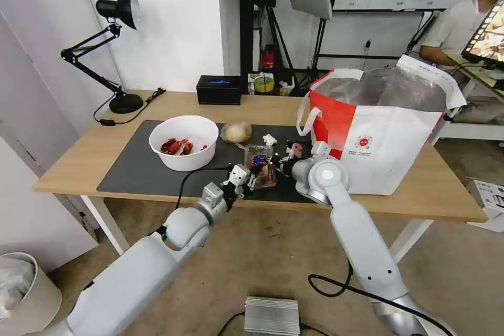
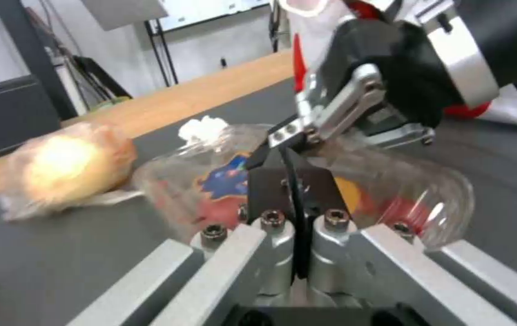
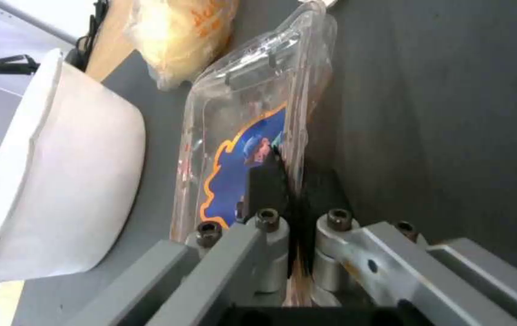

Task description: Pick up the trash from the table and place it into the takeout bag.

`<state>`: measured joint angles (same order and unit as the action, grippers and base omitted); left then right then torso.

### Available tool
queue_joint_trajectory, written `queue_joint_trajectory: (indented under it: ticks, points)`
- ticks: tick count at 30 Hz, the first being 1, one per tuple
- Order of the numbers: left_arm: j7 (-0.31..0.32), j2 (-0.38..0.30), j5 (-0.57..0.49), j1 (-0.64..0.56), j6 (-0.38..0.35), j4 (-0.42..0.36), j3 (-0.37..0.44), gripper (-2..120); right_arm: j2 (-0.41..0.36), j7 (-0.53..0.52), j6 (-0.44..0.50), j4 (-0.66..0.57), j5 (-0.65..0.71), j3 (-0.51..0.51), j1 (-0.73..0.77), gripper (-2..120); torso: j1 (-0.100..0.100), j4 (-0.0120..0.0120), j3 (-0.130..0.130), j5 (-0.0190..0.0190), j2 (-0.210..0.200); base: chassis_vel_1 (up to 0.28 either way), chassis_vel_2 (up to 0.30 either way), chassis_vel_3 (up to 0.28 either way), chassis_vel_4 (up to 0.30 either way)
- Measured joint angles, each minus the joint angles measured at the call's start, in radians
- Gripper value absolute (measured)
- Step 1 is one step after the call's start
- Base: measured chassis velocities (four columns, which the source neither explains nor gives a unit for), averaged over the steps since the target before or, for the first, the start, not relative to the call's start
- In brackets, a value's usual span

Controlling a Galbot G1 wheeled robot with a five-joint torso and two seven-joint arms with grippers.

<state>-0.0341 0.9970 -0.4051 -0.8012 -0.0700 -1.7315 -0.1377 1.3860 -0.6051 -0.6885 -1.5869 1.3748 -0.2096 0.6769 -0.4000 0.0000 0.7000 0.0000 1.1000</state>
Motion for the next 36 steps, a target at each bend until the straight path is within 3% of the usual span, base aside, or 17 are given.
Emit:
queue_joint_trajectory:
  ticks: [7, 13, 19, 23, 26, 36]
  points:
    - [-0.001, -0.031, -0.002, -0.065, 0.003, -0.049, 0.064, 0, 0.015, 0.004, 0.001, 0.003, -0.001, -0.001, 0.003, 0, 0.0, 0.0001, 0.0, -0.0002, 0.0, 0.0, 0.0, 0.0, 0.0]
    - [-0.003, -0.056, -0.001, -0.173, 0.005, -0.127, 0.178, 0, 0.019, 0.038, 0.014, -0.023, -0.007, -0.011, 0.012, 0, 0.0, 0.0001, 0.0, 0.0, 0.0, 0.0, 0.0, 0.0, 0.0]
    - [0.008, -0.048, 0.014, -0.299, 0.031, -0.19, 0.269, 25, -0.016, 0.098, 0.044, -0.113, -0.026, -0.025, 0.029, 0, 0.0, 0.0001, 0.0, 0.0, 0.0, 0.0, 0.0, 0.0, 0.0]
    - [0.01, -0.037, 0.018, -0.338, 0.036, -0.21, 0.299, 33, -0.037, 0.117, 0.055, -0.161, -0.027, -0.036, 0.034, 0, 0.0, 0.0, 0.0, 0.0, 0.0, 0.0, 0.0, 0.0, 0.0]
    - [0.01, -0.03, 0.029, -0.391, 0.041, -0.233, 0.334, 48, -0.072, 0.13, 0.065, -0.239, -0.008, -0.052, 0.033, 0, 0.0, 0.0, 0.0, 0.0002, 0.0, 0.0, 0.0, 0.0, 0.0]
    - [0.009, -0.019, 0.048, -0.493, 0.054, -0.269, 0.407, 80, -0.129, 0.09, 0.094, -0.367, 0.065, -0.096, -0.059, 0, 0.0, 0.0001, 0.0, 0.0001, 0.0, 0.0, 0.0, 0.0, 0.0]
